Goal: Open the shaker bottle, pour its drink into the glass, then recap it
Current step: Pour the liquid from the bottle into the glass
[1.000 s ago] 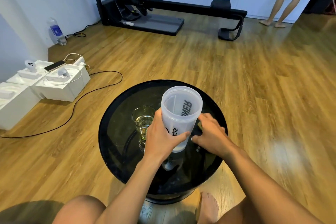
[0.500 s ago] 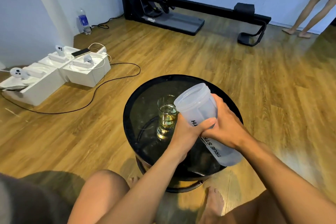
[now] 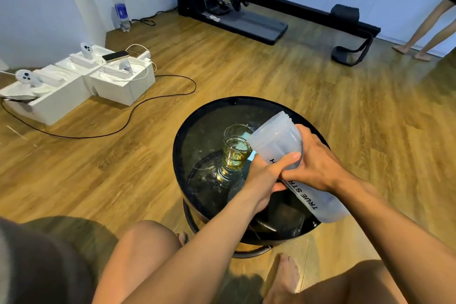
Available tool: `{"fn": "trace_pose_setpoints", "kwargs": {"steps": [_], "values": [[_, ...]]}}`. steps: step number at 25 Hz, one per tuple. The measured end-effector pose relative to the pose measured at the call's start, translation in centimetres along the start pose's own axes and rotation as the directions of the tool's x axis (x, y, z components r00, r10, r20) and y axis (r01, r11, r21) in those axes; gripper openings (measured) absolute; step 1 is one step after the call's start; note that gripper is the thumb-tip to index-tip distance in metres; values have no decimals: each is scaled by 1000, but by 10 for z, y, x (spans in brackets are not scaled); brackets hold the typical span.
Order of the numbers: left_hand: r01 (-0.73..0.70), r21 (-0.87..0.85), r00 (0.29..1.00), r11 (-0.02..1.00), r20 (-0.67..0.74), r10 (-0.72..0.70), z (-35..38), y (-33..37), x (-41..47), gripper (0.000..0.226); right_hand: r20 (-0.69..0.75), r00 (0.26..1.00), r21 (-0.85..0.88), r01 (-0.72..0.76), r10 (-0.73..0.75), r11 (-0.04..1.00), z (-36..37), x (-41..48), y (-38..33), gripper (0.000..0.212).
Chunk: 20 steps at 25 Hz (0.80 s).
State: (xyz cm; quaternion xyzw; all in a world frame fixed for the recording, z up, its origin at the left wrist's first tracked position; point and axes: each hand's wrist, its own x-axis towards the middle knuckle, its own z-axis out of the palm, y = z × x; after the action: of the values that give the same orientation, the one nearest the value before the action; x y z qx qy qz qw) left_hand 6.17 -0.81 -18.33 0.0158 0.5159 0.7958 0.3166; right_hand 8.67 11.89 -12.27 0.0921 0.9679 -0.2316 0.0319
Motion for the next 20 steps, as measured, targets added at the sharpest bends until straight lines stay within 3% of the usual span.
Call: {"fn": "trace_pose_setpoints", "kwargs": {"steps": [20], "values": [[50, -183, 999, 982, 14, -48, -2, -3, 6, 45, 95, 995, -136, 38, -25, 990, -9, 10, -14, 96]]}}
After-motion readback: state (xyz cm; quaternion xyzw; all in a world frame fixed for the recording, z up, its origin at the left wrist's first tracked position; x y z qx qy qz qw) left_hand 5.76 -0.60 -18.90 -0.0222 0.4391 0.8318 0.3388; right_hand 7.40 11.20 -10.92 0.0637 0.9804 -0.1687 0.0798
